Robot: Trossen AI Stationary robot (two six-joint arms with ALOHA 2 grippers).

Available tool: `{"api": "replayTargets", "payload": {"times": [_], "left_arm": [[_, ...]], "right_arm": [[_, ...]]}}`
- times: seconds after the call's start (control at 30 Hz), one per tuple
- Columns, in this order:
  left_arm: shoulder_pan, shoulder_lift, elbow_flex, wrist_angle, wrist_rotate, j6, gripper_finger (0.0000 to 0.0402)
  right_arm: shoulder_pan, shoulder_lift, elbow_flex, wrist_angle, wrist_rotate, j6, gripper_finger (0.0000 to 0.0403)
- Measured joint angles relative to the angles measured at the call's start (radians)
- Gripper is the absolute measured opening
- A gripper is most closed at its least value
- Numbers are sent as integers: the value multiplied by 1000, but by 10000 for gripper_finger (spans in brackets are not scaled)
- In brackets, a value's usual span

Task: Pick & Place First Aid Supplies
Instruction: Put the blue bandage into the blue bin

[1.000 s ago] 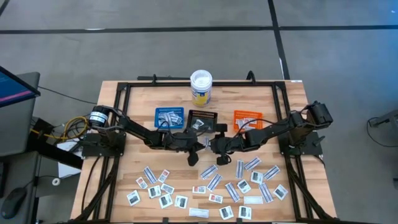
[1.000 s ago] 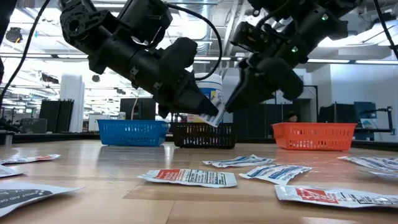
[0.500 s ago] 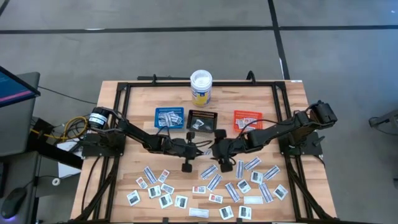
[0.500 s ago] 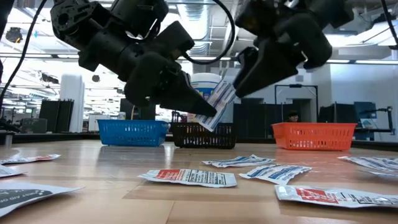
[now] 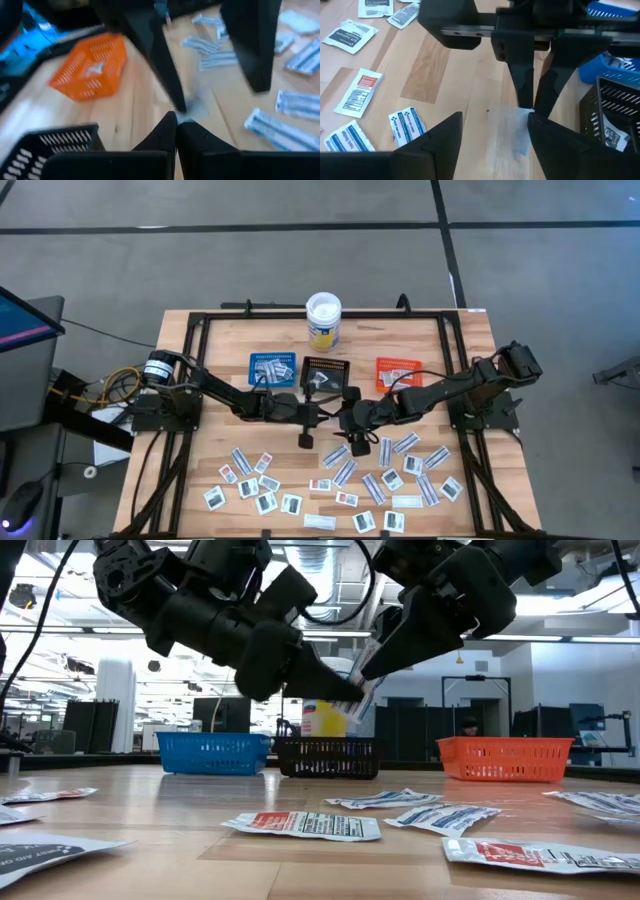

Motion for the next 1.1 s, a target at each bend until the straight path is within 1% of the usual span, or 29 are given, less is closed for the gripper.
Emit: {"api": "replayTargets", "payload": {"times": [0.27,0.43,0.53,0.63,0.77,0.97,1.1], "left_arm": [[-6,0,-2,23,-4,-13,7],[-7,1,-2,24,2,-116,9],[-6,1,-2,24,1,-164,6],[-7,1,-1,27,1,-171,7],[-7,1,1,37,6,-175,11],[-7,0,3,39,9,-175,7],[-8,0,3,38,8,-175,10]], "right_arm": [[-13,-1,0,2,32,-3,180],[-12,-1,1,-9,39,-3,156],[-6,-1,2,-17,76,-33,151],[12,0,1,-28,143,-56,152],[29,1,0,-37,220,-58,166],[17,2,-1,-46,222,-71,193],[12,2,-1,-34,219,-48,198]]}}
